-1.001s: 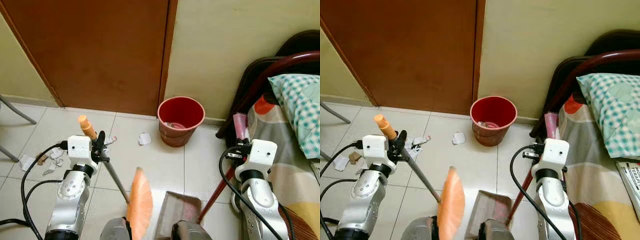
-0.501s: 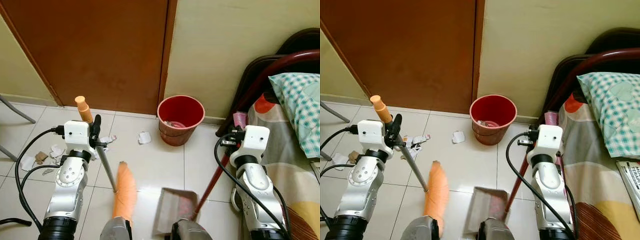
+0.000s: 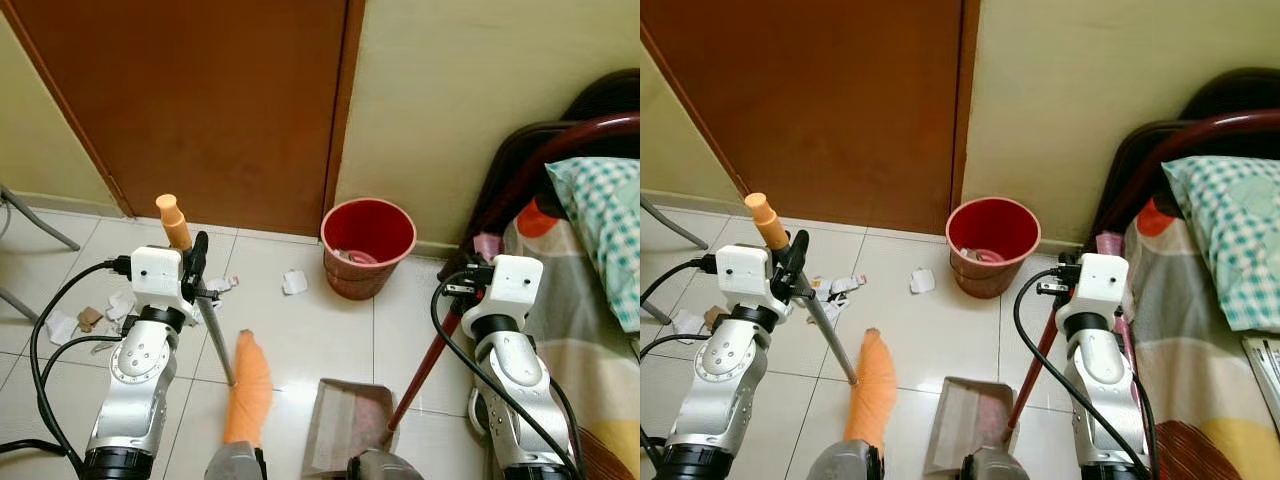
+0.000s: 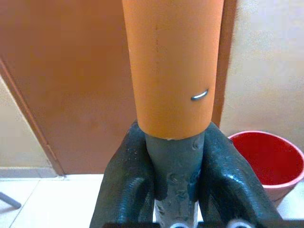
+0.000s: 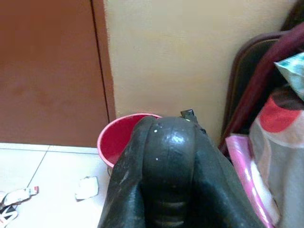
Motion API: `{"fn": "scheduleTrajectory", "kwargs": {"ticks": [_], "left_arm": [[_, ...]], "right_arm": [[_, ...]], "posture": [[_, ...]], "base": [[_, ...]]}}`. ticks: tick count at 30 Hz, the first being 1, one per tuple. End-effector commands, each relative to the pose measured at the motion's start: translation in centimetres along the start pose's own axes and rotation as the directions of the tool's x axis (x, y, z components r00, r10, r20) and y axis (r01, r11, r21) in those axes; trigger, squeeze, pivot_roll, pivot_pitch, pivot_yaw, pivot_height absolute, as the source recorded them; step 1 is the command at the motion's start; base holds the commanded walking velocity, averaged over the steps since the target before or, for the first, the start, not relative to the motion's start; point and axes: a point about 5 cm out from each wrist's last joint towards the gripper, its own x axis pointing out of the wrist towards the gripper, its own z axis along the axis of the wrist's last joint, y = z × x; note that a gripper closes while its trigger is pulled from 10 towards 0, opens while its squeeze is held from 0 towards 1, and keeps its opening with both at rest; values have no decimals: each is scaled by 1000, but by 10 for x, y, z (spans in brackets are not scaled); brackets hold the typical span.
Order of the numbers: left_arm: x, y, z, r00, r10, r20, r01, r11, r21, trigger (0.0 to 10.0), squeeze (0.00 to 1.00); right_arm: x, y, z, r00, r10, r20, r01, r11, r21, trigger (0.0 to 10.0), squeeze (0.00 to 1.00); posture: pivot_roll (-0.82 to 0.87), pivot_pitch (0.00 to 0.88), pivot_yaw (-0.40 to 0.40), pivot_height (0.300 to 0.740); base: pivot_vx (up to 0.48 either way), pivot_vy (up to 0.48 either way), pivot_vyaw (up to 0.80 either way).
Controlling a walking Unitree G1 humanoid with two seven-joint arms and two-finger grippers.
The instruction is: Sweep floor
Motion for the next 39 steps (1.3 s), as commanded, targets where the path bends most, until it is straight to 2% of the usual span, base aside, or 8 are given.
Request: {"fn": "scheduleTrajectory", "kwargs": {"ticks": [1,29,32,34,36,38,39], "left_arm": [[2,8,8,1000,2,23,-4,997,76,10000,0],[8,2,12,999,-16,34,13,997,78,10000,0],[15,2,18,997,-51,65,42,989,142,10000,0],[25,4,22,996,-61,72,50,988,148,10000,0],[27,4,22,995,-63,72,52,987,149,10000,0],[41,2,27,992,-91,81,77,983,167,10000,0],[41,2,27,992,-91,81,77,983,167,10000,0]], "right_arm": [[2,-4,3,1000,-6,16,6,1000,1,10000,0],[2,-4,-2,1000,-17,5,17,1000,-10,10000,0],[3,-5,-1,1000,-20,6,20,1000,-12,10000,0],[3,-5,0,1000,-20,9,20,1000,-13,10000,0],[4,-5,0,1000,-20,9,20,1000,-13,10000,0],[4,-5,1,1000,-25,13,25,1000,-17,10000,0],[4,-5,1,1000,-25,13,25,1000,-17,10000,0]], "posture": [[-1,104,-25,740],[-7,108,-20,740],[-11,112,-22,740],[-14,112,-23,740],[-14,112,-23,740],[-22,112,-20,740],[-22,112,-20,740]], "base": [[311,0,0],[283,0,0],[0,0,0],[0,0,0],[0,0,0],[0,0,0],[0,0,0]]}}
